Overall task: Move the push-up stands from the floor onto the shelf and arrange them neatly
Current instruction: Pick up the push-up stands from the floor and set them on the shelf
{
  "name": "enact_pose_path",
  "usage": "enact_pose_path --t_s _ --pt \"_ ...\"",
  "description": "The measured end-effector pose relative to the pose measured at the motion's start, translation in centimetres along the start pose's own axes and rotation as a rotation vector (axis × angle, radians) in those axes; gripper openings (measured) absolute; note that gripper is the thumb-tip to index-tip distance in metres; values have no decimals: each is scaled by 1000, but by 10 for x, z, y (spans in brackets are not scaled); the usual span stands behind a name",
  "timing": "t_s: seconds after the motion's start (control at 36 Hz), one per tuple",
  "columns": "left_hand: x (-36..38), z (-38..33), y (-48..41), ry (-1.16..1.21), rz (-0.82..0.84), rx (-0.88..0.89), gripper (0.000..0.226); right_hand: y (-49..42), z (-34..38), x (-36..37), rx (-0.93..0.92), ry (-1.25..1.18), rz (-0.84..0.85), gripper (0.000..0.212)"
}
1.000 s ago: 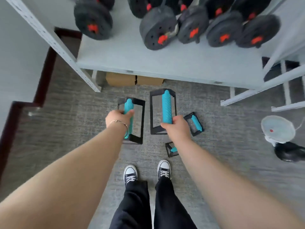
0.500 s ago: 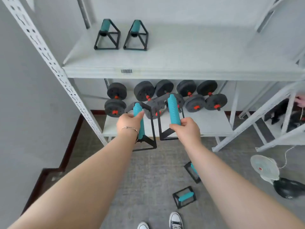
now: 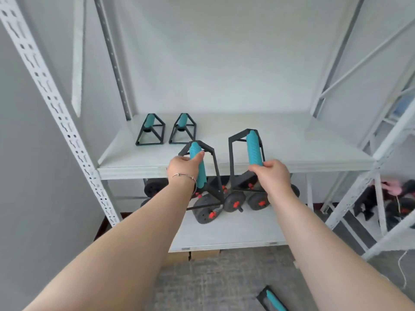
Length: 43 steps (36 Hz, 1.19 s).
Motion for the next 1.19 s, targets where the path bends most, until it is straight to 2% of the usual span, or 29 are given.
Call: enact_pose_path --t_s 0.19,0.33,0.61,0.81,1.19 --pt "49 -32 -62 1 0 23 42 -83 9 14 -8 39 51 31" --pt "94 -50 -119 -11 -15 15 43 -155 21 35 -41 148 113 21" --pt "171 -63 -215 -33 -19 -48 42 -281 32 79 -58 231 187 21" --pt "202 -60 -263 -52 -3 -107 41 -327 21 102 -12 273 182 22" --pt "219 -50 -328 -191 60 -173 55 -365 11 134 20 345 153 29"
Point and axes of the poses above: each hand's wrist, its own y-axis away from the middle knuckle, its own x-axis out of the palm, z = x × y, the point moved 6 cm from there along -y, towards the middle knuckle, and after that the axes turned 2 degrees about y, right-handed, at the moved point
